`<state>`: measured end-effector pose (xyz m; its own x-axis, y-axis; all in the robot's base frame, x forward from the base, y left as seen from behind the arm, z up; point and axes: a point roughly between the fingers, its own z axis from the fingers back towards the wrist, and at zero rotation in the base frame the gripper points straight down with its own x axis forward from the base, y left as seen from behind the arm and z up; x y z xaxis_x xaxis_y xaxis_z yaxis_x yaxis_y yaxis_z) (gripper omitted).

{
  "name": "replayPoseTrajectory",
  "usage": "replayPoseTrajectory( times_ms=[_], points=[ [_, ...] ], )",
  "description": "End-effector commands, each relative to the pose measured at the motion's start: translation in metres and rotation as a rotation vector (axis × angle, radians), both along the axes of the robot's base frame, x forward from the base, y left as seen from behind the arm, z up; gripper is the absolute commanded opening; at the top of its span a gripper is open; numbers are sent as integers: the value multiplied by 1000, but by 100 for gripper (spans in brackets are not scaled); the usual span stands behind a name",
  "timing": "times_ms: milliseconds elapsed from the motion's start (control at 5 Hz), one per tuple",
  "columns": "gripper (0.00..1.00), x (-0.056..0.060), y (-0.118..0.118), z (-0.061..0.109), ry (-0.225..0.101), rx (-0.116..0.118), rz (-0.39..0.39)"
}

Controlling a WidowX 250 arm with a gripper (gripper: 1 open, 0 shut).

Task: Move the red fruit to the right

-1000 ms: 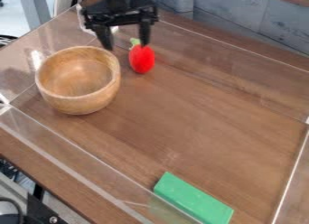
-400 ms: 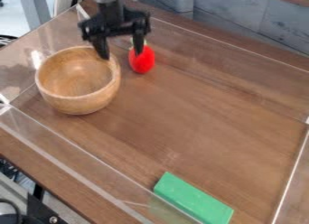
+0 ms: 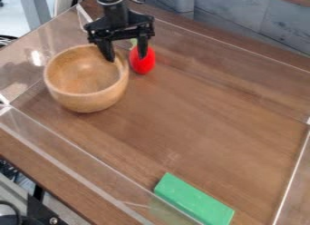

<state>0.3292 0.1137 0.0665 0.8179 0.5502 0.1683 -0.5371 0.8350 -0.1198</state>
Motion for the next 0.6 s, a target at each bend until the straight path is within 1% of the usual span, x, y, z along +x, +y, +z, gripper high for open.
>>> replayPoseTrajectory(
  times_ms=[0,400],
  points=[
    [100,16,-4,15,-43,11,63],
    [100,28,-17,11,-34,1,190]
  ],
)
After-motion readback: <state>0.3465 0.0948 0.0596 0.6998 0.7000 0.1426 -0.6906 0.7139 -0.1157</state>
